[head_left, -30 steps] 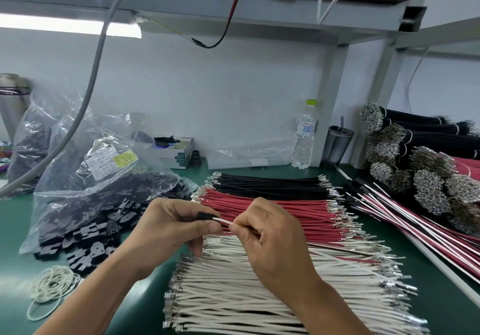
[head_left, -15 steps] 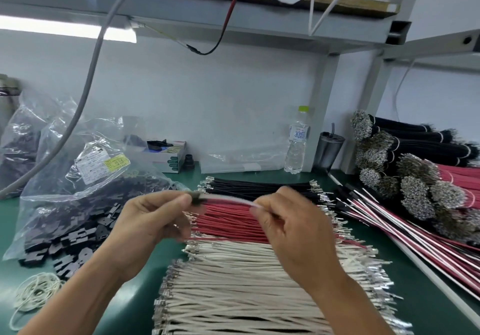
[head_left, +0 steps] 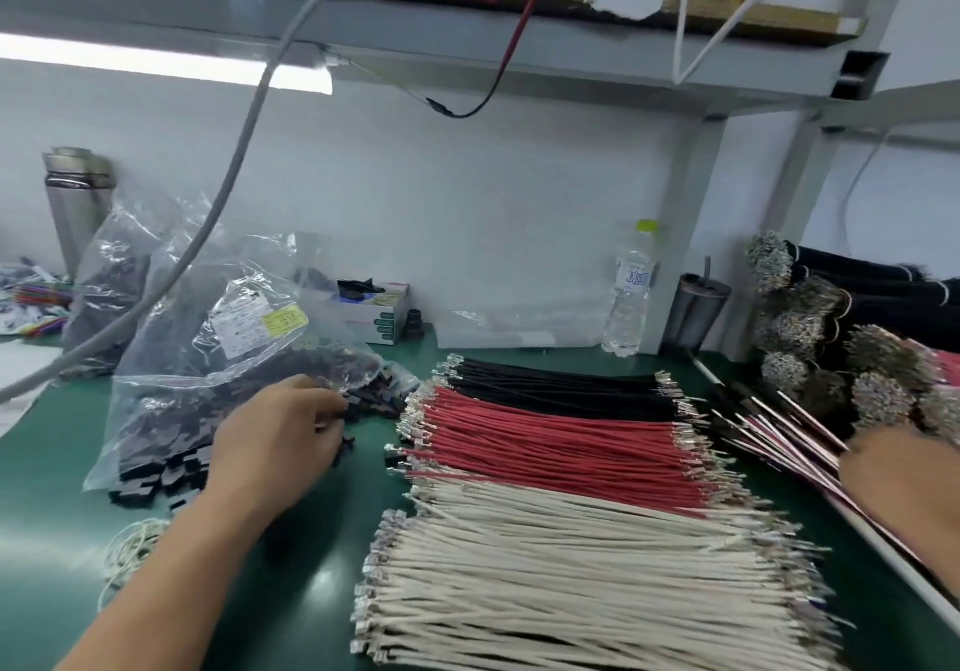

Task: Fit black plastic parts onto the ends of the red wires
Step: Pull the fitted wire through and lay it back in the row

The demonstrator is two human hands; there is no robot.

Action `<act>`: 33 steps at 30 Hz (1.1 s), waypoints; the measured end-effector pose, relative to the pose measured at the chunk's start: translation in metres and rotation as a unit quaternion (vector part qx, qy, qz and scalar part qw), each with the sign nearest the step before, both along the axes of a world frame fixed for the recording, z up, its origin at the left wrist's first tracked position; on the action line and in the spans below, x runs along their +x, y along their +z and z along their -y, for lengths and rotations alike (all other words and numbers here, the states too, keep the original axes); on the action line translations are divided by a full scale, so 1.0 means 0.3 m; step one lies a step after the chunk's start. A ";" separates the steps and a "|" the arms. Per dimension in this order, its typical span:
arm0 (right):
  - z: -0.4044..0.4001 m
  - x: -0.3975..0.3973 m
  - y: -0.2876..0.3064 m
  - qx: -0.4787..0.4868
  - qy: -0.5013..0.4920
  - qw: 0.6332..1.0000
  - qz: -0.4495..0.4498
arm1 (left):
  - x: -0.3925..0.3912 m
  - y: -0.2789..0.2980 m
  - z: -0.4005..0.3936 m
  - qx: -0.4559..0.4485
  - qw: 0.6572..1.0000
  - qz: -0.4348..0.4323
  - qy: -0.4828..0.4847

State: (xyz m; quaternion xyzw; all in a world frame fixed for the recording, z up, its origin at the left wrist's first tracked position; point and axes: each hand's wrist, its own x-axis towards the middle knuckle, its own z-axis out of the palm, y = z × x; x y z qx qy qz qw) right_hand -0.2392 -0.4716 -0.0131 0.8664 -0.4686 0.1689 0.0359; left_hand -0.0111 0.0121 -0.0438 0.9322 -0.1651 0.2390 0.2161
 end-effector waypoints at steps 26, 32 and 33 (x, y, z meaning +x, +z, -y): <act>-0.675 0.674 -0.017 -0.032 0.425 0.903 0.055 | 0.012 -0.023 0.073 0.260 0.965 0.014 0.028; -0.634 0.609 0.130 0.001 0.446 0.871 0.206 | -0.001 -0.015 0.069 0.197 0.980 0.026 0.029; -0.632 0.588 0.169 -0.005 0.450 0.862 0.232 | -0.008 -0.011 0.069 0.149 0.988 0.037 0.028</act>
